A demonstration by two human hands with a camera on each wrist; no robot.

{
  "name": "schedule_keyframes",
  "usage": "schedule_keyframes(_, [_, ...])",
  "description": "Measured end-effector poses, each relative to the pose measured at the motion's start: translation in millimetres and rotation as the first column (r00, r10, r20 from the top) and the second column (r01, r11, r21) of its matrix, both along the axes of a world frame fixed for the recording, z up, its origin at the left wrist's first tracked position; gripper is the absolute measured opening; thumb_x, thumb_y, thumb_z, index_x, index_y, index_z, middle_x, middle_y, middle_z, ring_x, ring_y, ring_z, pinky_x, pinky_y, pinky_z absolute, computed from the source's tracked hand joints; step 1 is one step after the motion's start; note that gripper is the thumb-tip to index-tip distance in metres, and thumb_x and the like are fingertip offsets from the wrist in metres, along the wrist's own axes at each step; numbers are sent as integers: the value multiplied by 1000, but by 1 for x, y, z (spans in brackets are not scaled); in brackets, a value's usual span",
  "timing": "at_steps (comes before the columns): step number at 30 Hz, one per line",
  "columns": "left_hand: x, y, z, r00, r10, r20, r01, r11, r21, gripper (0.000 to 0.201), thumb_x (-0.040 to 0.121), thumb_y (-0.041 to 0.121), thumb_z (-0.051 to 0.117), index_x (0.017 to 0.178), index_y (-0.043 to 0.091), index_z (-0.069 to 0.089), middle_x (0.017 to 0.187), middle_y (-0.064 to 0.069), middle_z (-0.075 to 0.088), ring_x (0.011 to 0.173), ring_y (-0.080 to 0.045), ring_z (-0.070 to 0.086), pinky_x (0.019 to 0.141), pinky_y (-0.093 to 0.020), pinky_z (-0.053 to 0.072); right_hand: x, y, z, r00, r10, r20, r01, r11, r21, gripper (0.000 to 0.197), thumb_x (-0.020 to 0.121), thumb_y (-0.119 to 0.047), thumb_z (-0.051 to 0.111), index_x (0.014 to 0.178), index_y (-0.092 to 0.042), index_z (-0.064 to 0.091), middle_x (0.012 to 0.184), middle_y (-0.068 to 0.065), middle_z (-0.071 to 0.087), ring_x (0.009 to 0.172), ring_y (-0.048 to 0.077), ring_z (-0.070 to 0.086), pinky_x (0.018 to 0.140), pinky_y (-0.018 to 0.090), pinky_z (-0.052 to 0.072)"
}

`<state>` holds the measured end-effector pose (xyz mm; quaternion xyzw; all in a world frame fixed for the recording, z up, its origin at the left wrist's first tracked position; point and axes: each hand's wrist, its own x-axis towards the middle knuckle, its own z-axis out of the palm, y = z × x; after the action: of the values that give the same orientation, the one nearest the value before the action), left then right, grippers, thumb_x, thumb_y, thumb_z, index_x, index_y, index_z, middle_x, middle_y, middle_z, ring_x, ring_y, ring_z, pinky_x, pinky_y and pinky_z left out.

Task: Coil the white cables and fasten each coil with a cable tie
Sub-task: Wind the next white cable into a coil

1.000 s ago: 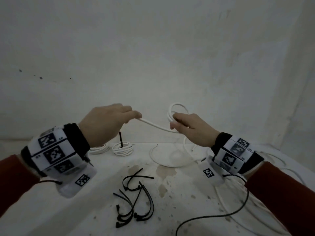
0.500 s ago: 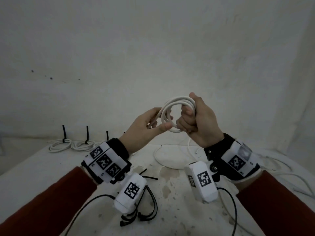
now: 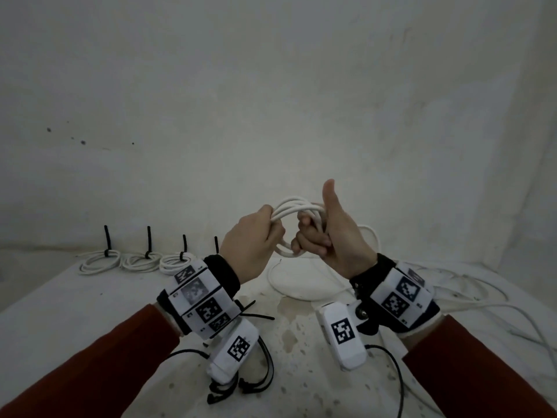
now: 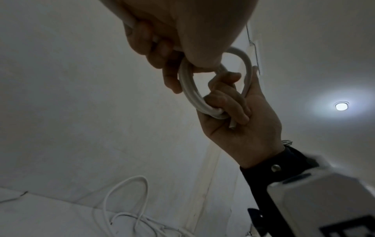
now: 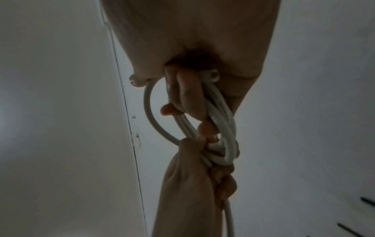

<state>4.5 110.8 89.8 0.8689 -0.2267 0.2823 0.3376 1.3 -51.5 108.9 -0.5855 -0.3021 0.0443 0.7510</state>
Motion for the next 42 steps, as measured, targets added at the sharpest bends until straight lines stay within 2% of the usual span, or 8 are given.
schedule_keyframes(6, [4,2,2,999,-30,-18,31,998,51,49,76,49,21,84,11,50,77,-6,61,73,-29,57,70,-49,47,-5,-7,3,982,-63,177,84,989,-118,68,81,-65,35,78,-1,58,40,-3,33,31,11,28,53,33,37])
schedule_keyframes(15, [-1,11,18,987,-156,38,147,975,163,58,80,69,22,81,23,56,61,5,55,58,-11,50,58,-34,41,-10,-17,12,981,-166,96,178,975,-137,56,101,-37,36,56,-8,53,41,-5,28,37,11,20,57,37,18])
schedule_keyframes(24, [1,22,29,988,-80,134,68,994,88,56,83,68,34,59,20,50,48,11,44,46,-9,37,50,-29,31,-11,-22,5,982,-127,141,162,947,-277,49,90,-50,42,52,-19,41,47,-4,22,46,15,16,50,28,21])
schedule_keyframes(29, [6,18,22,979,-106,176,94,993,77,43,93,54,33,70,23,53,48,8,39,49,-6,40,51,-23,28,-8,-21,3,993,-89,79,94,994,-55,42,93,-43,42,64,-12,47,48,-9,25,41,9,20,59,38,12])
schedule_keyframes(33, [11,21,7,989,-53,140,37,993,114,29,102,27,31,102,15,58,64,11,45,57,-6,44,58,-26,36,-5,-26,11,999,-42,-24,47,973,226,48,96,-43,33,64,-14,55,46,-8,25,37,7,20,49,26,24])
schedule_keyframes(37, [12,27,0,974,212,75,-218,814,539,31,101,21,32,130,19,41,91,3,57,72,-24,56,56,-36,43,-3,-36,15,995,63,-79,-22,899,437,40,98,-31,28,74,-12,53,48,-6,30,38,9,28,49,24,39])
schedule_keyframes(39, [8,28,1,934,229,274,-354,698,622,25,95,17,43,118,13,53,80,0,64,59,-25,58,47,-28,29,-1,-37,13,991,98,-90,-41,870,492,37,100,-30,26,80,-12,51,51,-5,33,42,10,31,52,24,42])
schedule_keyframes(42, [13,28,-2,793,139,594,-538,619,573,10,79,6,59,86,12,65,60,1,60,54,-23,57,67,-34,34,1,-38,12,984,162,-81,-85,807,585,34,101,-30,26,87,-12,52,59,-5,40,49,11,37,65,24,40])
